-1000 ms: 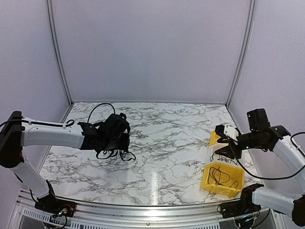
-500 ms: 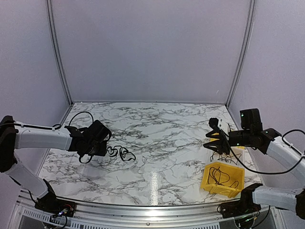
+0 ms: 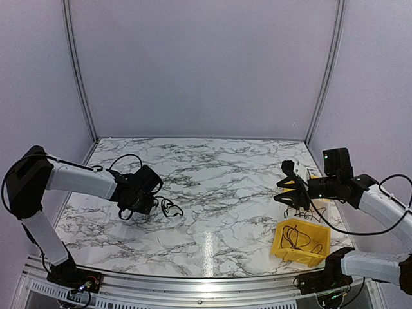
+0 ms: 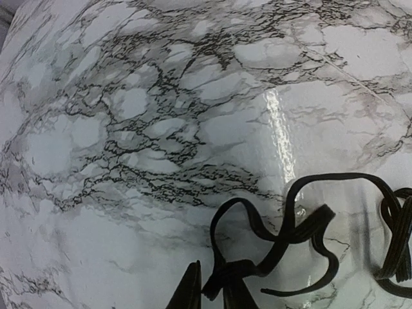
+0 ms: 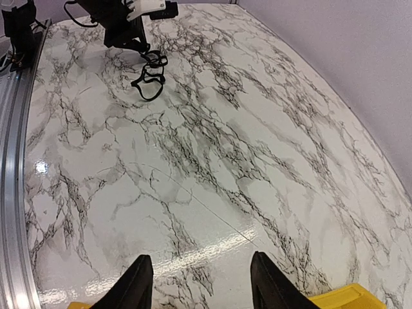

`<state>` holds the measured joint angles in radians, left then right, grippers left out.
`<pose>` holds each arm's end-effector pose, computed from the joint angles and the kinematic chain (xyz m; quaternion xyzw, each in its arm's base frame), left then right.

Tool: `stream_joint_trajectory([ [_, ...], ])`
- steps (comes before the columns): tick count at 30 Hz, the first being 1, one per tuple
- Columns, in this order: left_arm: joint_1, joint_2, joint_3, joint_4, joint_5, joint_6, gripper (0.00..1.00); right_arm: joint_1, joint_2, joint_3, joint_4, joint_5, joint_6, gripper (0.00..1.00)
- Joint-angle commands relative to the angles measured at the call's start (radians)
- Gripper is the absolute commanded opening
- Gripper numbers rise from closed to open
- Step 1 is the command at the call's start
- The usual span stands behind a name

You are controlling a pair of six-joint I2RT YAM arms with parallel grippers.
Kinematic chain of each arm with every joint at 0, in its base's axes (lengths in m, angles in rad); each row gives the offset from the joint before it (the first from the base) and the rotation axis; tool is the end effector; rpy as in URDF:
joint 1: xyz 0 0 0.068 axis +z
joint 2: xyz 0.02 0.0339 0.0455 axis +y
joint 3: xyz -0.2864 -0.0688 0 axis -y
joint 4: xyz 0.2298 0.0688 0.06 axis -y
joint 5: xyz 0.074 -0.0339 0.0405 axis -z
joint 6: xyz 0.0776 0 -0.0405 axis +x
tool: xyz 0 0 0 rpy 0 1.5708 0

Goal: Untangle the cables

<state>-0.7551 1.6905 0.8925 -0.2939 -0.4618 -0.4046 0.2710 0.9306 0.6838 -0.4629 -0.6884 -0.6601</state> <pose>0.2594 -0.1967 0.1479 0.1114 0.9407 0.0595 0.3149 0.1679 0.0978 0.2580 -0.5099 0.7012 0.2249 0.4448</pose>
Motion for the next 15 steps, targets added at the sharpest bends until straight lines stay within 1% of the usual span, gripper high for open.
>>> stream_joint_trajectory([
  [1,0.006,0.023,0.035,0.024,-0.032,0.035,0.1,0.01,-0.008,0.003,0.02,-0.009,0.008,0.52],
  [4,0.005,-0.01,0.033,0.043,-0.017,0.056,0.01,0.01,0.002,0.004,0.02,-0.016,0.008,0.52],
  [7,0.004,-0.08,0.019,0.06,0.019,0.086,0.0,0.011,0.009,0.011,0.017,-0.012,0.001,0.51],
  [11,0.001,-0.231,-0.003,0.06,0.071,0.116,0.0,0.027,0.033,0.072,0.008,-0.021,0.004,0.5],
  [15,0.001,-0.384,-0.024,0.062,0.107,0.127,0.0,0.098,0.142,0.175,-0.013,0.01,0.007,0.49],
])
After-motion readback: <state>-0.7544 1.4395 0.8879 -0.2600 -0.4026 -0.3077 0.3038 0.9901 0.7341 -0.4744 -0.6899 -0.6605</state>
